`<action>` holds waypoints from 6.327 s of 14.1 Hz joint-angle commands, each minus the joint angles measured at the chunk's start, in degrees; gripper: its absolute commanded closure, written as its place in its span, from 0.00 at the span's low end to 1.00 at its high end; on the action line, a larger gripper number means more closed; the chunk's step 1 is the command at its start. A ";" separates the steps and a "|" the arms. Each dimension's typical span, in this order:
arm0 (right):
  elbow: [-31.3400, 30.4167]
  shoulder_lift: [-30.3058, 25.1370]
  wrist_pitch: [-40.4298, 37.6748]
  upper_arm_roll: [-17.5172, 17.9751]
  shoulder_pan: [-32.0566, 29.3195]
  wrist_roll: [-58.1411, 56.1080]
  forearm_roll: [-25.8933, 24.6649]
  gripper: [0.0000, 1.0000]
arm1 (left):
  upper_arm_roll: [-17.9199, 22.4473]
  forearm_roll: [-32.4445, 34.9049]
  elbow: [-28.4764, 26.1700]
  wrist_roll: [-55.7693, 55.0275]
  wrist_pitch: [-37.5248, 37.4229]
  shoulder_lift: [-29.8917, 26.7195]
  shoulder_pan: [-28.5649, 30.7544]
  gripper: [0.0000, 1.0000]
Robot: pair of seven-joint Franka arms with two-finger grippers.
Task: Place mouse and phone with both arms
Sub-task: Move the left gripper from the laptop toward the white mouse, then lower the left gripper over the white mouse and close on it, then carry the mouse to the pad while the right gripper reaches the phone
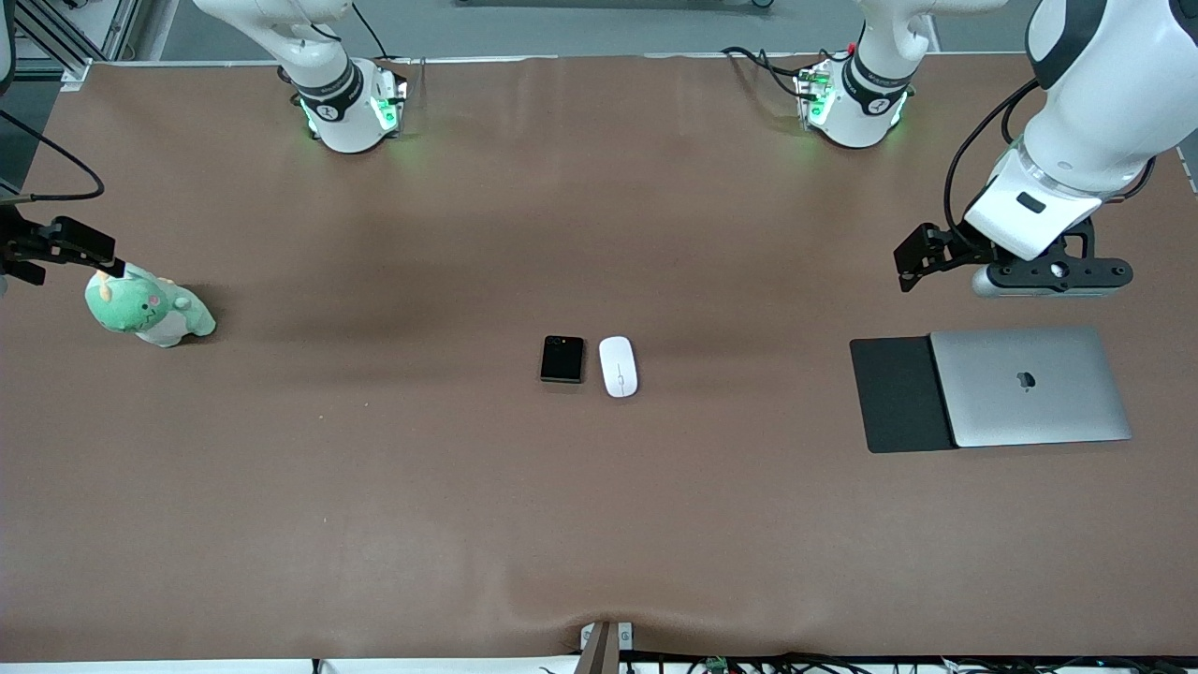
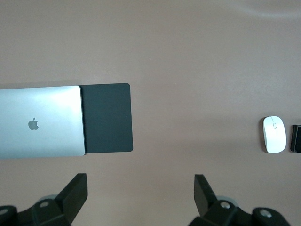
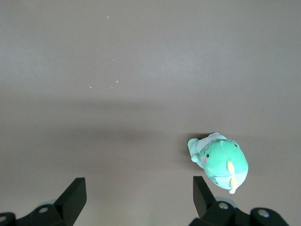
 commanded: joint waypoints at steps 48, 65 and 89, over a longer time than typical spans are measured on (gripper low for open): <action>0.05 0.15 0.10 0.68 -1.54 -1.44 0.60 0.00 | 0.50 9.91 21.26 -38.16 27.58 51.61 -30.37 0.00; 0.05 0.15 -0.07 0.68 -2.15 -2.67 0.78 0.00 | 0.33 9.56 22.23 -39.83 29.87 53.99 -31.51 0.21; 0.22 23.60 29.25 0.94 39.75 45.90 4.74 0.00 | -3.09 9.91 -6.68 -14.36 27.76 25.17 -2.98 0.58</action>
